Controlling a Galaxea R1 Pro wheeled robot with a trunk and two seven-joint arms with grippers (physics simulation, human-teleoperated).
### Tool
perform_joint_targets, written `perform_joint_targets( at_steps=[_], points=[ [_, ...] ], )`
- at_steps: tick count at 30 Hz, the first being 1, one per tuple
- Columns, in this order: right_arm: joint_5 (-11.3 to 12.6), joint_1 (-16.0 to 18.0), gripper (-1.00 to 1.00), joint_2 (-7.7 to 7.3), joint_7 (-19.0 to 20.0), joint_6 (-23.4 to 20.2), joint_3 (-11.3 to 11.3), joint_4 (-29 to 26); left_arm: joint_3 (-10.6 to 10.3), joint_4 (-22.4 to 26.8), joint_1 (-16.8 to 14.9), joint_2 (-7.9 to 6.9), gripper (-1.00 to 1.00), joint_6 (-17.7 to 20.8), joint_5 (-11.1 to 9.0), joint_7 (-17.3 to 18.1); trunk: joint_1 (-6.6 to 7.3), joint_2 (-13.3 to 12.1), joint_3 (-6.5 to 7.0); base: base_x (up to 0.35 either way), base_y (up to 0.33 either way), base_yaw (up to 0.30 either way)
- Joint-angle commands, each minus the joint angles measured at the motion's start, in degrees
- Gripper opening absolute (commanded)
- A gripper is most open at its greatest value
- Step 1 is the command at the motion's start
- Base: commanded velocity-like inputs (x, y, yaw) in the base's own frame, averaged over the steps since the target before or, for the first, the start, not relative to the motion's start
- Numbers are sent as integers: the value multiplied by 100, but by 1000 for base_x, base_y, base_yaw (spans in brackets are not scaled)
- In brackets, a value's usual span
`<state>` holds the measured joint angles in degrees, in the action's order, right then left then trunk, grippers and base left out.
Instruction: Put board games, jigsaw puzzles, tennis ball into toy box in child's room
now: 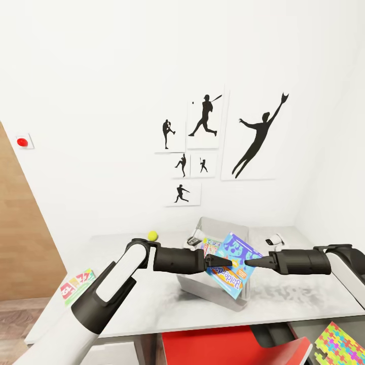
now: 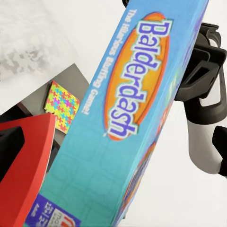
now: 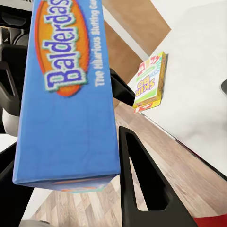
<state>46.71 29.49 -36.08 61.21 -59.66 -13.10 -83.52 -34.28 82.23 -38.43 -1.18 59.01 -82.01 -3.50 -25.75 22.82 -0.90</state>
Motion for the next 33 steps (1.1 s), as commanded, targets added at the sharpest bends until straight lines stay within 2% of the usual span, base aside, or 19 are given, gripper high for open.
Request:
perform_joint_targets(
  at_steps=[1,2,33],
  points=[
    [18,7,-100,-4,9,-34,-8,2,-7,3,-6,-4,100,5,-43,-37,-3,10,-9,0,0,0],
    [19,7,-100,-4,10,-34,-8,2,-7,9,-6,-4,-100,5,-41,-44,-3,10,-9,0,0,0],
    [17,4,-100,5,8,-34,-8,2,1,54,-7,-5,-100,5,-34,-65,-3,10,-9,0,0,0]
  ],
)
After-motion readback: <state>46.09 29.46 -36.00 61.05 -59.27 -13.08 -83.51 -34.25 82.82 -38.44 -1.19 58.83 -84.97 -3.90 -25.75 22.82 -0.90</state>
